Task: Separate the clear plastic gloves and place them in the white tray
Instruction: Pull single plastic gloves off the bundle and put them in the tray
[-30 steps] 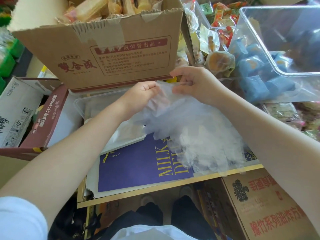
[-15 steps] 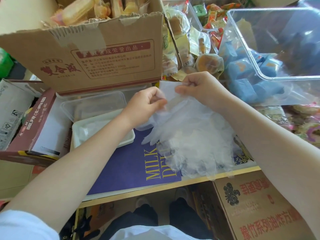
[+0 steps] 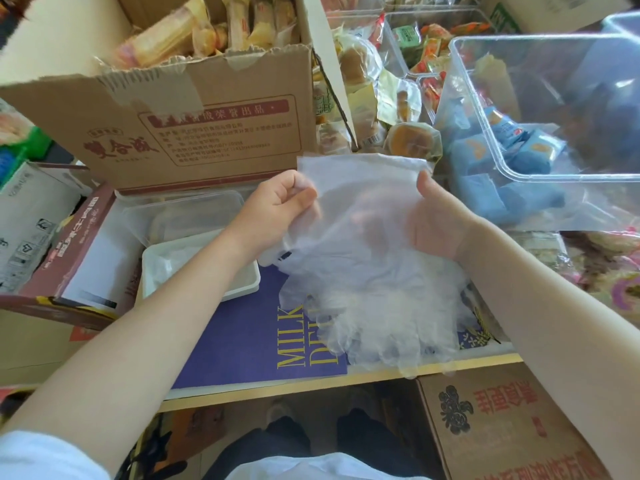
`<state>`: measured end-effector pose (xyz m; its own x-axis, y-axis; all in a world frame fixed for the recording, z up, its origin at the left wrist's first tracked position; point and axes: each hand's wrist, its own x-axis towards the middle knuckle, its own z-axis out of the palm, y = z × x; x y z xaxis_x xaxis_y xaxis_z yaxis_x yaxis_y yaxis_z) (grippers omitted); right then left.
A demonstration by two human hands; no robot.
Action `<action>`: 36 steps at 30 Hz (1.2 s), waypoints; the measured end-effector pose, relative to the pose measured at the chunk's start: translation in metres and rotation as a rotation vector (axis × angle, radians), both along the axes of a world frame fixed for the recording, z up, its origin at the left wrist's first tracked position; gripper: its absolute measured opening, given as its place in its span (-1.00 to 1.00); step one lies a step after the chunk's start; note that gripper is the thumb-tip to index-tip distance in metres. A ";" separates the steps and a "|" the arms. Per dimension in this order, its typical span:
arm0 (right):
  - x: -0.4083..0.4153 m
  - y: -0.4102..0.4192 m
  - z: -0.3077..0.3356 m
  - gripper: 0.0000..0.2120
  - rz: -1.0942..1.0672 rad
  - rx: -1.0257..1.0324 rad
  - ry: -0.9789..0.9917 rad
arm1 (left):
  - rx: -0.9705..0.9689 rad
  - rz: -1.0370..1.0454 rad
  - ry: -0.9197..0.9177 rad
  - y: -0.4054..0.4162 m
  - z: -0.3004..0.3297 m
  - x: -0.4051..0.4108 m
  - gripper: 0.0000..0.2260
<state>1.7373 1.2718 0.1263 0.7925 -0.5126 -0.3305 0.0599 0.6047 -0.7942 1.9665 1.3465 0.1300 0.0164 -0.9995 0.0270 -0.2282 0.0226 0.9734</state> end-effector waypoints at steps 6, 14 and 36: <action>0.013 0.000 0.000 -0.86 -0.148 -0.238 0.343 | -0.022 0.077 -0.084 0.000 -0.006 0.002 -0.86; 0.006 -0.007 0.000 -0.90 -0.195 -0.258 0.311 | 0.187 0.010 -0.100 0.011 -0.022 0.013 -0.92; -0.002 0.026 -0.112 -0.76 0.154 -0.484 0.887 | 0.302 0.418 -0.317 0.013 -0.084 0.014 -0.66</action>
